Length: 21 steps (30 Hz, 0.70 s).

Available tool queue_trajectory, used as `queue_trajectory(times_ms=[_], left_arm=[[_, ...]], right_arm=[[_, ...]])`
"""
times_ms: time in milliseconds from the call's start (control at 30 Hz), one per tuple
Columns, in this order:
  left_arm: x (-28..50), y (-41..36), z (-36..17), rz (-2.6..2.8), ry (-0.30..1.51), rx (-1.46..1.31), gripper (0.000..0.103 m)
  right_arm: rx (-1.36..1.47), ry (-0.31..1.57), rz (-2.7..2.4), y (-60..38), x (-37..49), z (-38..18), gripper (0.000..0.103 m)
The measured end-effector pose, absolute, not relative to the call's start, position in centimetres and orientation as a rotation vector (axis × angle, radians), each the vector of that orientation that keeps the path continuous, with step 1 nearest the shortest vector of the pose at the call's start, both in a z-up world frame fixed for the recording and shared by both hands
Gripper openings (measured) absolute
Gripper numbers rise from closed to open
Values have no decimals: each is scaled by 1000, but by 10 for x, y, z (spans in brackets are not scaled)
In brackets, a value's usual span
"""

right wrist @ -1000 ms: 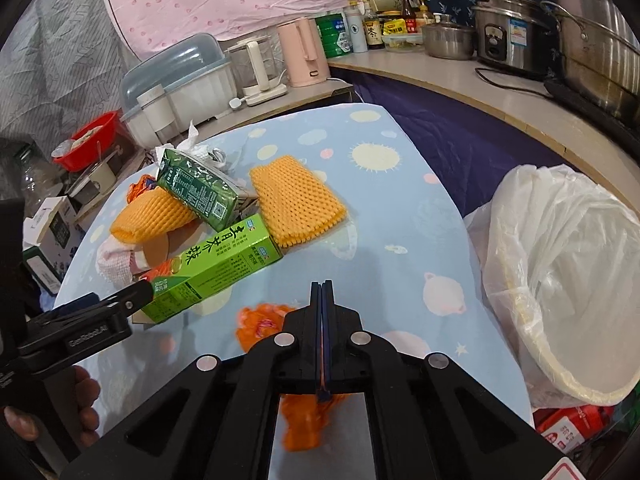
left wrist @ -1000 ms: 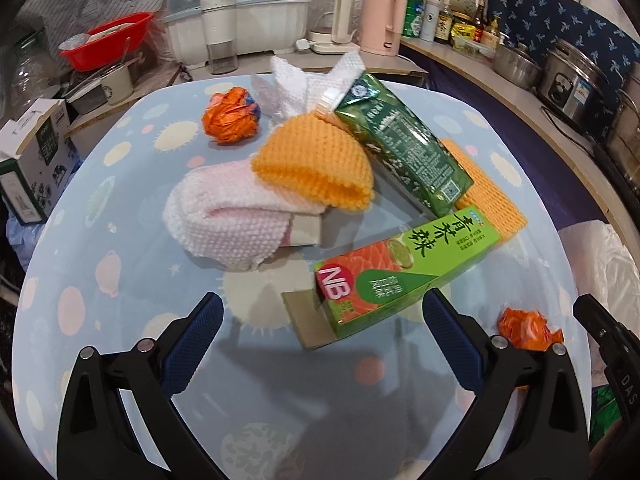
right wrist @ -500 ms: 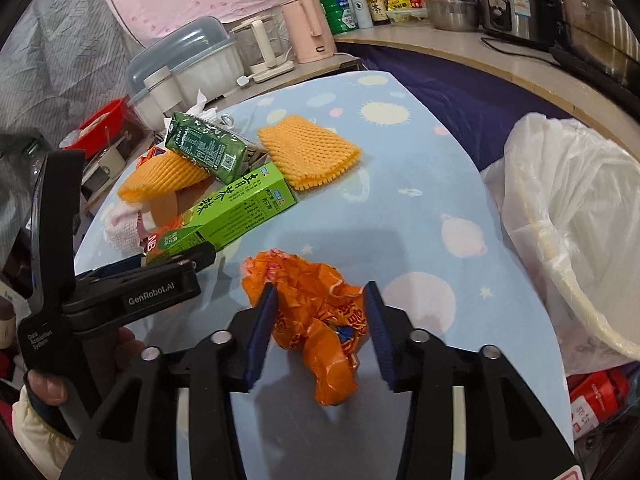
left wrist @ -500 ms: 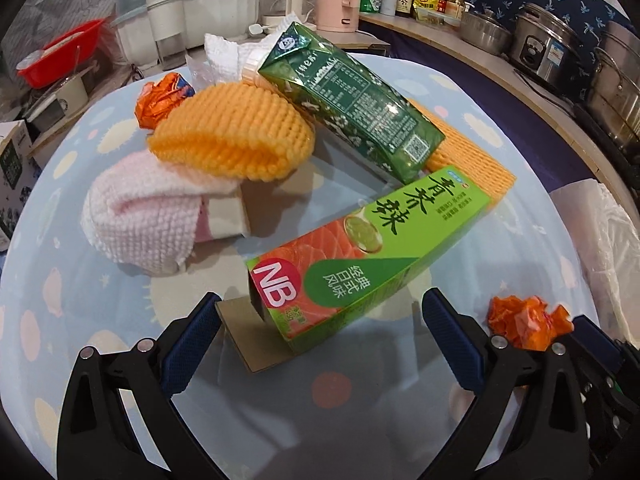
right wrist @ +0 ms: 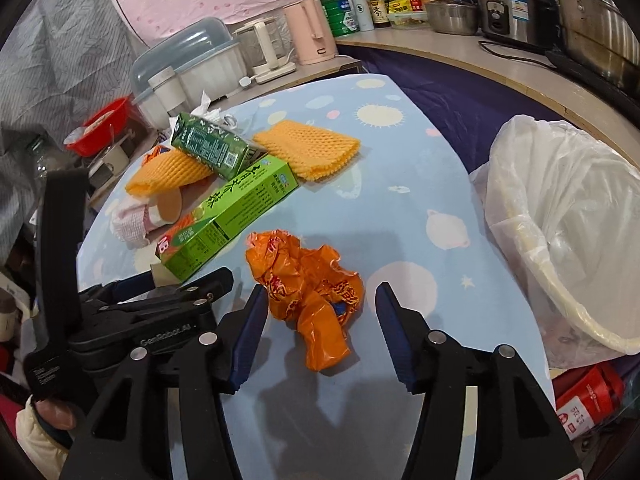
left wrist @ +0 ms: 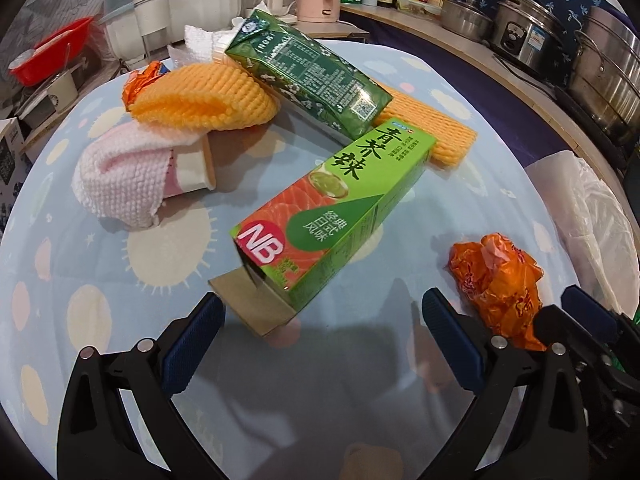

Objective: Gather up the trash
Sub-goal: 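Lift the orange wrapper with the right gripper while the left gripper grasps the green NB box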

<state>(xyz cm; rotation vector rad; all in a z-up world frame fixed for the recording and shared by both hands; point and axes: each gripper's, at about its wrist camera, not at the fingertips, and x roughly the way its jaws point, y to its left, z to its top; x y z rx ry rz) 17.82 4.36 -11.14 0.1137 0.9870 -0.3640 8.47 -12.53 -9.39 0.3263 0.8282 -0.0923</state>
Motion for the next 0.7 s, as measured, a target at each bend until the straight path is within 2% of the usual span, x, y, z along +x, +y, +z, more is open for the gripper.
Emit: queue_trajectory(times_ms=[67,133,167,200,233,367,433,567,600,633,700], left_arm=[[178,49,-108,-345,980,107,95],[181,54,-105,-328,970,101,95],[183,56,-104,-323,969,99,95],[186,56,-103,-320,967,96,95],[189,56,-102,-318,964,93,95],[202,49,-102,-330,953,97,95],[208,46,-105,-330,951,103,95],[217,38,-113,-344,960,106,95],[218,37,-114,-350,962,107,93],[219,34,-115,-363,966,104,86],[218,29,-115,-372,961,116,81]], right_arm=[[330,841,-82,-124,92,-101,55],[343,835,-53,-124,96,-104,44],[334,828,-49,-123,98,-103,38],[325,821,-39,-121,99,-101,22],[319,819,-24,-120,100,-99,17],[303,817,-32,-120,98,-95,14],[316,813,-31,-123,95,-93,7],[322,810,-40,-126,92,-90,1],[323,812,-40,-127,91,-90,1],[324,814,-39,-128,91,-90,1],[327,826,-35,-129,91,-92,1]])
